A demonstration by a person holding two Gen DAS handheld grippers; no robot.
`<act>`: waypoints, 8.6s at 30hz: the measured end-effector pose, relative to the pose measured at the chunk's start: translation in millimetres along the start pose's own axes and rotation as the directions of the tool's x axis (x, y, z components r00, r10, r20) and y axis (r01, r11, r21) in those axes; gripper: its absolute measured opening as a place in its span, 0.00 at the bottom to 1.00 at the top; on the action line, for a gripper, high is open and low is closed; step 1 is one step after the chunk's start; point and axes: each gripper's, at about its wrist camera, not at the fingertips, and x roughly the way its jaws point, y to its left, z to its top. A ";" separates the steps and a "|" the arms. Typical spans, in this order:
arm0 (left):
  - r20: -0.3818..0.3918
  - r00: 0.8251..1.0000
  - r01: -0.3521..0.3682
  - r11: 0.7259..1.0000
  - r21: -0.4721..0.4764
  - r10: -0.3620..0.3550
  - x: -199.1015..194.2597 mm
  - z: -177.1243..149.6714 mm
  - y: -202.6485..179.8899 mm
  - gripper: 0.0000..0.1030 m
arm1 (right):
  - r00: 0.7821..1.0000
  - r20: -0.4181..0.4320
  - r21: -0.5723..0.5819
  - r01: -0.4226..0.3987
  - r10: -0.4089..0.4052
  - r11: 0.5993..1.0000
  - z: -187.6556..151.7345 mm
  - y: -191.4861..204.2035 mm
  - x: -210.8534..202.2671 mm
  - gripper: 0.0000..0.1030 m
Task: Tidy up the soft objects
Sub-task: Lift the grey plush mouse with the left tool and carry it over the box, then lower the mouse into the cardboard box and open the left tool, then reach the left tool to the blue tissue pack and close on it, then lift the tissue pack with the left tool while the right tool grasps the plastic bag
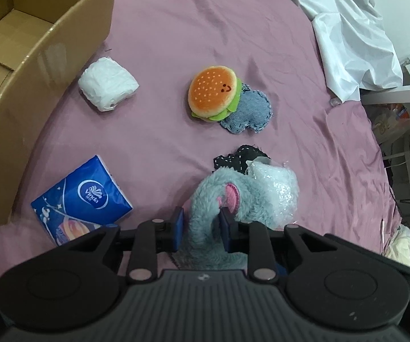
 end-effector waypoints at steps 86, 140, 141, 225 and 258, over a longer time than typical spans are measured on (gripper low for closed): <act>0.322 0.943 -0.043 0.990 -0.133 0.084 -127.5 112.3 159.1 0.16 | 0.958 0.048 -0.345 -0.251 0.284 0.904 -47.6 163.3 18.1 0.34; 0.456 0.869 -0.284 0.948 0.143 0.192 -218.3 18.8 28.0 0.92 | 0.951 0.241 -0.502 -0.050 0.195 0.864 -56.5 126.3 -114.2 1.00; 0.455 0.870 -0.285 0.947 0.148 0.191 -218.5 16.5 25.4 0.92 | 0.950 0.244 -0.503 -0.046 0.193 0.863 -55.8 123.0 -117.5 1.00; 0.348 0.840 -0.541 0.598 0.591 0.417 22.2 -38.3 -22.7 0.73 | 0.993 0.105 0.035 -0.055 0.051 0.998 26.5 2.1 -27.6 0.91; 0.271 0.923 -0.370 0.828 0.422 0.275 -6.5 -8.2 -25.4 0.55 | 0.998 0.052 0.138 0.024 -0.032 0.990 45.6 -12.6 19.4 0.75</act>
